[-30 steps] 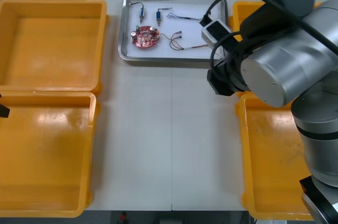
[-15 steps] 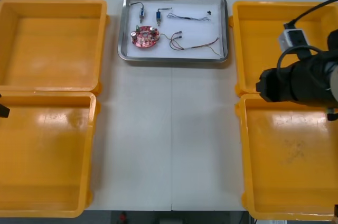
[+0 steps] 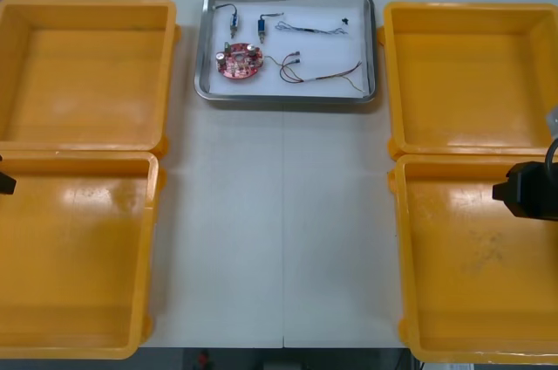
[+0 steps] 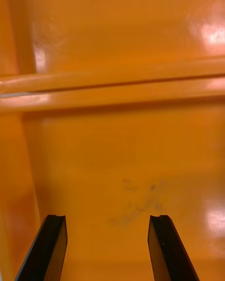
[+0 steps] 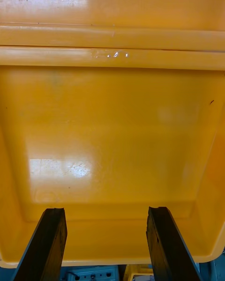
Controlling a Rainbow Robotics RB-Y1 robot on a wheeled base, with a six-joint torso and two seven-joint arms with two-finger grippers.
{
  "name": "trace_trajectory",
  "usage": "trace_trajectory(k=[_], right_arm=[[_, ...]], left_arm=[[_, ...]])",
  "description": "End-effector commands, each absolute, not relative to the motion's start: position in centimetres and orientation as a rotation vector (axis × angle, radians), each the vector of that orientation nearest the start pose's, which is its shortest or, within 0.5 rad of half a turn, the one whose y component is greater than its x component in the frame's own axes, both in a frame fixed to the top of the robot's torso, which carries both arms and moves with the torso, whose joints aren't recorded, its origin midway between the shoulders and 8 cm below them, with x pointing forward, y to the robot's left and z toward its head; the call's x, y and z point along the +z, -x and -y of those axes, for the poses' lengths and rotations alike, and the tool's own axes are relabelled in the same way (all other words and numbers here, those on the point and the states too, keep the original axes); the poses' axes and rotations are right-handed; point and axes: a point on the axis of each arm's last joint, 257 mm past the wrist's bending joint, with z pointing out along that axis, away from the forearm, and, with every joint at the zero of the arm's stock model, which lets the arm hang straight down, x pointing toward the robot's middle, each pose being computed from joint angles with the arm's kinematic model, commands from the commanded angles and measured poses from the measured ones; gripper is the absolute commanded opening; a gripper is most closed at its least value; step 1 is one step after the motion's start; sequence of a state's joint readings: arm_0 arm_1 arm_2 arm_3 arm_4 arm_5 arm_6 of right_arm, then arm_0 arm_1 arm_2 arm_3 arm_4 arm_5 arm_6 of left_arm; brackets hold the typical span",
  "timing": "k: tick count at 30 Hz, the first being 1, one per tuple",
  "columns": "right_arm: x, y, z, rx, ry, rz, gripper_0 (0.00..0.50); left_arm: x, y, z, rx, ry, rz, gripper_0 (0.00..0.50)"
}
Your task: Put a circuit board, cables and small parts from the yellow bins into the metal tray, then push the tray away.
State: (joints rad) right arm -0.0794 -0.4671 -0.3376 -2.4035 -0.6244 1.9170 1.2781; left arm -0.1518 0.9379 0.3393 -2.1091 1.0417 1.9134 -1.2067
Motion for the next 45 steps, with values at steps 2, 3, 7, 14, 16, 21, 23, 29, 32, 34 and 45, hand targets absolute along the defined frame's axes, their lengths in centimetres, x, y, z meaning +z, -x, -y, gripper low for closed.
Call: trace_trajectory(k=[2, 3, 7, 14, 16, 21, 23, 29, 32, 34, 45], right_arm=[[-18.4, -34.4, 34.4, 0.038, -0.198, -2.562, 0.500], [-18.5, -34.3, 34.6, 0.035, -0.200, -2.564, 0.500], [-18.8, -33.8, 35.3, 0.017, -0.218, -2.574, 0.500], [-19.4, -33.3, 35.4, 0.017, -0.233, -2.590, 0.500], [-19.6, -33.3, 35.4, 0.024, -0.237, -2.600, 0.500], [-20.1, -33.2, 35.2, 0.033, -0.227, -2.618, 0.500], [-20.1, -33.2, 35.1, 0.033, -0.221, -2.621, 0.500], [-20.2, -33.1, 34.9, 0.039, -0.202, -2.628, 0.500], [-20.2, -33.1, 34.9, 0.039, -0.202, -2.628, 0.500], [-20.2, -33.1, 34.9, 0.039, -0.202, -2.628, 0.500], [-20.2, -33.1, 34.9, 0.039, -0.202, -2.628, 0.500]], left_arm=[[-13.7, -35.3, -41.3, 0.073, 0.007, -2.747, 0.500], [-13.7, -35.3, -41.3, 0.073, 0.007, -2.747, 0.500], [-13.7, -35.3, -41.3, 0.073, 0.007, -2.747, 0.500], [-13.7, -35.3, -41.3, 0.073, 0.007, -2.747, 0.500], [-13.7, -35.3, -41.3, 0.073, 0.007, -2.747, 0.500], [-13.7, -35.3, -41.3, 0.073, 0.007, -2.747, 0.500], [-13.7, -35.3, -41.3, 0.073, 0.007, -2.747, 0.500], [-13.7, -35.3, -41.3, 0.073, 0.007, -2.747, 0.500], [-13.7, -35.3, -41.3, 0.073, 0.007, -2.747, 0.500], [-13.7, -35.3, -41.3, 0.073, 0.007, -2.747, 0.500], [-13.7, -35.3, -41.3, 0.073, 0.007, -2.747, 0.500]])
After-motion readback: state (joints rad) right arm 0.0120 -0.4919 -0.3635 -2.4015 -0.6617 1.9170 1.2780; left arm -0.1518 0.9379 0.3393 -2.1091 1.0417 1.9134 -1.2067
